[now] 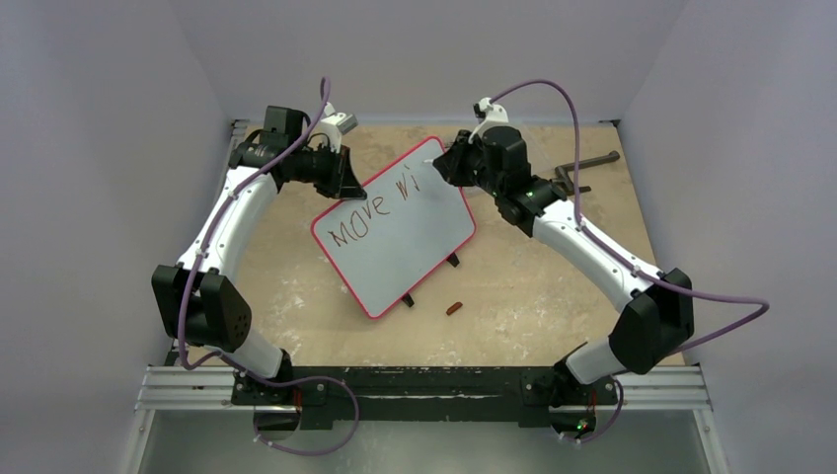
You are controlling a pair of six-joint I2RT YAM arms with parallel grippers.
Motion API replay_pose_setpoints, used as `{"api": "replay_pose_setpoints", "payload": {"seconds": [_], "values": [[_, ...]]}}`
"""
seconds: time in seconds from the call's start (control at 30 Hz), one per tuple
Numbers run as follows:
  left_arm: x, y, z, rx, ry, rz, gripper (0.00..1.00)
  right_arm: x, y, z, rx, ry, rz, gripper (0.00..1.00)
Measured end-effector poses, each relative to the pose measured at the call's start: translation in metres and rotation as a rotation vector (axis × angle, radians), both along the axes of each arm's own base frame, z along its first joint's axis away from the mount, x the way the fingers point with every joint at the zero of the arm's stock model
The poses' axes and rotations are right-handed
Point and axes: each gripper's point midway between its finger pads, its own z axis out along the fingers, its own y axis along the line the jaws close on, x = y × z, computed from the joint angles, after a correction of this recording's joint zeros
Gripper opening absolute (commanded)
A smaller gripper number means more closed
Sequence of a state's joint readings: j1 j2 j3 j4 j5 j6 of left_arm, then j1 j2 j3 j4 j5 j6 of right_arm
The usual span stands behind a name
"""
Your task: Write a sentence on the whiteboard
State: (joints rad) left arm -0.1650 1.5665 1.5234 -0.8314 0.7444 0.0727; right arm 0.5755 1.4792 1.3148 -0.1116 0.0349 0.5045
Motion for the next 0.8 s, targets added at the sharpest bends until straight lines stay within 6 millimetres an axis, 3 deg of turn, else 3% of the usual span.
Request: {"api": "replay_pose_setpoints", "payload": {"seconds": [0.8], "values": [[0.000,0.000,0.000,-0.002,0.001,-0.001,0.00,0.005,0.016,-0.025,0.001,0.048,0.054,0.00]]}}
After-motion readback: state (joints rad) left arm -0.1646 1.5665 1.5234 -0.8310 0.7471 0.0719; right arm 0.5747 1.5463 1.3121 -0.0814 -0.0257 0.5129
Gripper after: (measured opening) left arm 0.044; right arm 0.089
